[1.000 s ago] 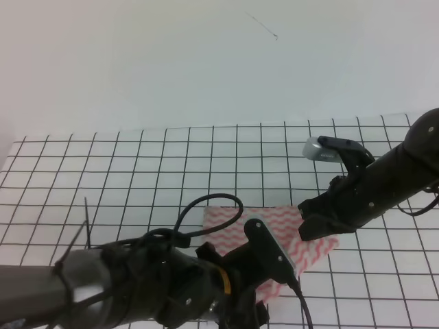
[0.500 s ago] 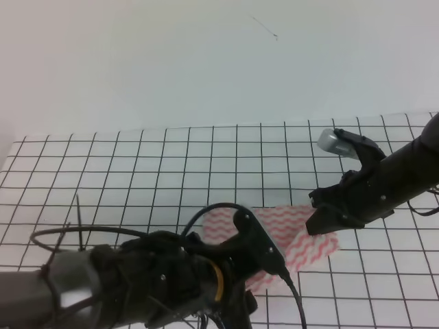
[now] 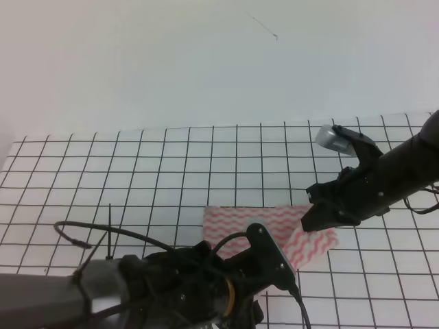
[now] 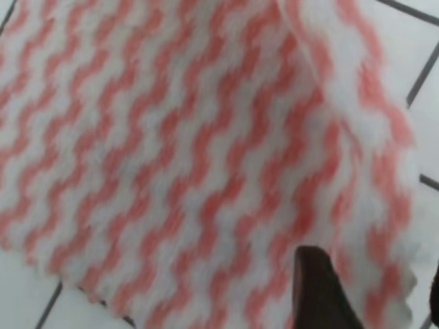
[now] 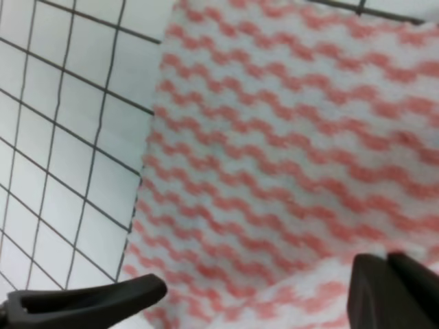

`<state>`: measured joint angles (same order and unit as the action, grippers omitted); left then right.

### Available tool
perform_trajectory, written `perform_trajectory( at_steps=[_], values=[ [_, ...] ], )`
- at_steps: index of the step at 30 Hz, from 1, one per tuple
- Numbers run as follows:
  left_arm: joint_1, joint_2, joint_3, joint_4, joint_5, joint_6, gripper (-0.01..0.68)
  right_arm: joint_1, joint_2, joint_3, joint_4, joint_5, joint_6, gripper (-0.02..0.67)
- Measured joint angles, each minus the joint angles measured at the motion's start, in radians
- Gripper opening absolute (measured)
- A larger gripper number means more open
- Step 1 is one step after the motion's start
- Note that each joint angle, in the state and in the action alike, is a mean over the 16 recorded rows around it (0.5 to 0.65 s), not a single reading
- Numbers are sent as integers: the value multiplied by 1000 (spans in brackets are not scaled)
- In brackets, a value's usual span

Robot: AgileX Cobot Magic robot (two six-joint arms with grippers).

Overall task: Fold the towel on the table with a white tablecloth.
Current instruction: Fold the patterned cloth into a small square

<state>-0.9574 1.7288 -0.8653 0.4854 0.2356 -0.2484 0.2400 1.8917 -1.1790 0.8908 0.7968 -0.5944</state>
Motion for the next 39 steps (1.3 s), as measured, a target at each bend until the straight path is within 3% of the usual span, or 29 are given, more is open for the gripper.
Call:
perform_trajectory(
  at_steps=[17,39],
  values=[
    [0,16,-11,71,59,-12,23,0,0,-33,-99,8,22,0],
    [4,56,-154,268,176,-30,-1,0,0,-36,-150,-93,27,0]
  ],
)
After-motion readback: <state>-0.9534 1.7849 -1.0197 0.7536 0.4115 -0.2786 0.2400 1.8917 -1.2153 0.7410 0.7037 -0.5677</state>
